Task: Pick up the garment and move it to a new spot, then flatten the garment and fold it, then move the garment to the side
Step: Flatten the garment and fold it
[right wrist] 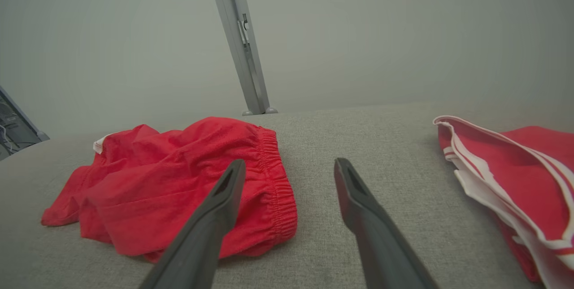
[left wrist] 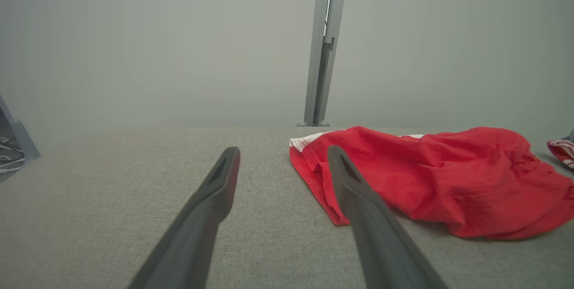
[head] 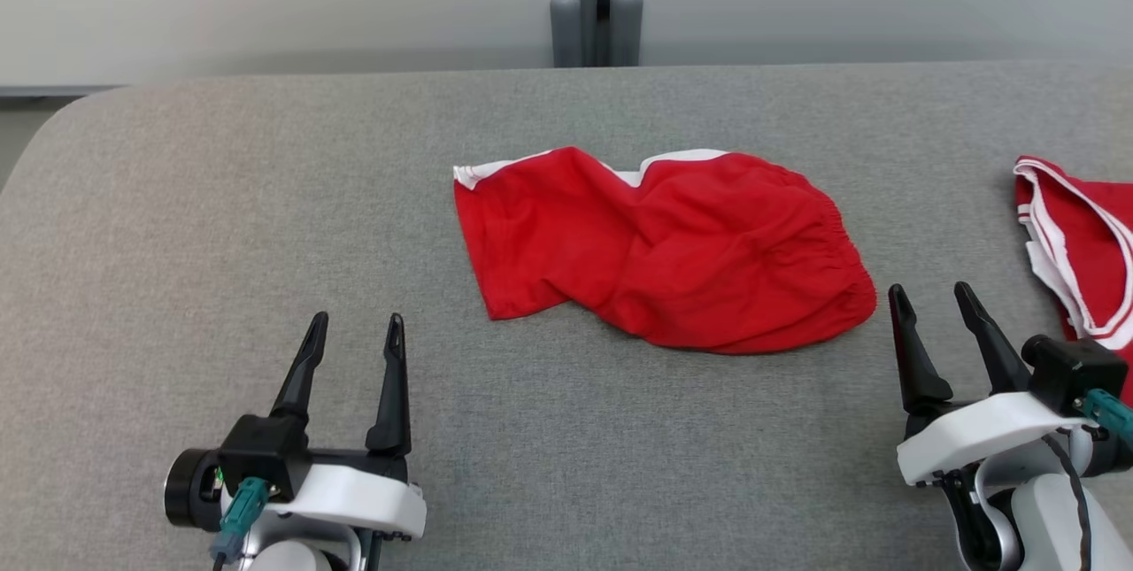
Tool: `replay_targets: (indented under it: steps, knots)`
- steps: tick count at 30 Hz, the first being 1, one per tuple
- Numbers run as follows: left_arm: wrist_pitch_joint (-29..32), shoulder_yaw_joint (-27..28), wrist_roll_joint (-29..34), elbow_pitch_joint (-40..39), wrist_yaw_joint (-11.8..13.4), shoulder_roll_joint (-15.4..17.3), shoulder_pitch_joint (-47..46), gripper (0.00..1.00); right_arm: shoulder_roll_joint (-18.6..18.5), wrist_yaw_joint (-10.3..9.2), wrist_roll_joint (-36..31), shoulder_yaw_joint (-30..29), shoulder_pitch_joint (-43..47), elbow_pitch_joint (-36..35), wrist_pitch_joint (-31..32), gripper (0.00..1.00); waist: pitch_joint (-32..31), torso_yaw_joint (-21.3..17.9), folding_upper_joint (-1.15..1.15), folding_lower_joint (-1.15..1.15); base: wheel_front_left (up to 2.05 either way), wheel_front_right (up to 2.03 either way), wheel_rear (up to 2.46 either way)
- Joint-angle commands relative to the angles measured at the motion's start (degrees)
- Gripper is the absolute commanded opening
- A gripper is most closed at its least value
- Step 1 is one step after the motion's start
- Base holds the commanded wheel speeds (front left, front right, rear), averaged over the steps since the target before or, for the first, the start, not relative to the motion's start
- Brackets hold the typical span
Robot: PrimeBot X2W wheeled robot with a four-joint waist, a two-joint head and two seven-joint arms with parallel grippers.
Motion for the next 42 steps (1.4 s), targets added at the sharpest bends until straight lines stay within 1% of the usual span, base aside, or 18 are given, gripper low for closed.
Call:
replay_targets:
  steps: [1, 8, 14, 15, 16, 17, 22, 26, 32, 35, 38, 42]
  knots:
    - [-0.21, -0.14, 0.89, 0.22, -0.45, 0.14, -1.60, 1.00, -0.77, 0.02, 1.47, 0.13, -1.31, 1.95, 0.48, 1.00, 1.10, 0.93, 0.00, 0.00, 0.00, 0.00, 0.00]
    - [-0.21, -0.51, 1.67, 1.06, -0.91, 0.01, -3.18, 1.00, -2.13, 0.02, 3.33, 0.88, -4.23, 9.04, 0.80, 1.00, 2.78, 3.15, 0.00, 0.00, 0.00, 0.00, 0.00]
    - [-0.21, -0.70, 1.60, 1.18, -0.80, -0.04, -3.25, 1.00, -2.95, 0.02, 4.97, 3.15, -6.79, 14.83, 0.18, 1.00, 3.41, 4.64, 0.00, 0.00, 0.00, 0.00, 0.00]
    - [-0.21, -0.74, 1.53, 1.18, -0.73, -0.04, -3.24, 1.00, -3.00, 0.02, 5.37, 3.65, -7.19, 15.62, 0.14, 0.70, 3.40, 4.77, 0.00, 0.00, 0.00, 0.00, 0.00]
    - [-0.21, -0.78, 1.44, 1.21, -0.64, -0.05, -3.22, 1.00, -3.16, 0.02, 5.74, 4.11, -7.47, 16.22, -0.10, 0.31, 3.36, 4.86, 0.00, 0.00, 0.00, 0.00, 0.00]
    - [-0.21, -0.79, 1.37, 1.25, -0.58, -0.05, -3.19, 1.00, -3.33, 0.02, 5.99, 4.51, -7.79, 16.91, -0.34, 0.00, 3.28, 4.92, 0.00, 0.00, 0.00, 0.00, 0.00]
    - [-0.21, -0.45, 1.23, 1.34, -0.39, -0.04, -3.01, 1.00, -3.70, 0.02, 7.21, 6.33, -9.13, 18.71, -1.67, 0.00, 2.52, 4.59, 0.00, 0.00, 0.00, 0.00, 0.00]
    - [-0.21, -0.36, 0.84, 1.31, -0.34, -0.05, -2.71, 1.00, -4.13, 0.02, 7.83, 7.49, -9.93, 18.46, -2.41, 0.00, 1.45, 3.97, 0.00, 0.00, 0.00, 0.00, 0.00]
    - [-0.21, -0.72, 0.08, 1.58, -0.15, -0.04, -1.79, 1.00, -4.86, 0.02, 9.55, 10.30, -11.29, 14.84, -2.86, 0.00, -0.93, 3.44, 0.00, 0.00, 0.00, 0.00, 0.00]
    - [-0.21, -0.84, -0.43, 1.49, 0.15, -0.05, -1.01, 1.00, -5.90, 0.02, 10.07, 11.54, -12.17, 12.11, -2.54, 0.00, -2.41, 3.40, 0.00, 0.00, 0.00, 0.00, 0.00]
    - [-0.21, -0.86, -1.00, 1.42, 0.52, -0.03, -0.32, 1.00, -7.14, 0.02, 9.07, 10.55, -13.91, 9.54, -1.71, 0.00, -3.77, 3.45, 0.00, 0.00, 0.00, 0.00, 0.00]
    - [-0.21, -1.09, -1.51, 1.29, 0.65, -0.04, 0.44, 1.00, -9.14, 0.01, 5.65, 6.60, -17.45, 7.20, 0.09, 0.00, -4.96, 3.75, 0.00, 0.00, 0.00, 0.00, 0.00]
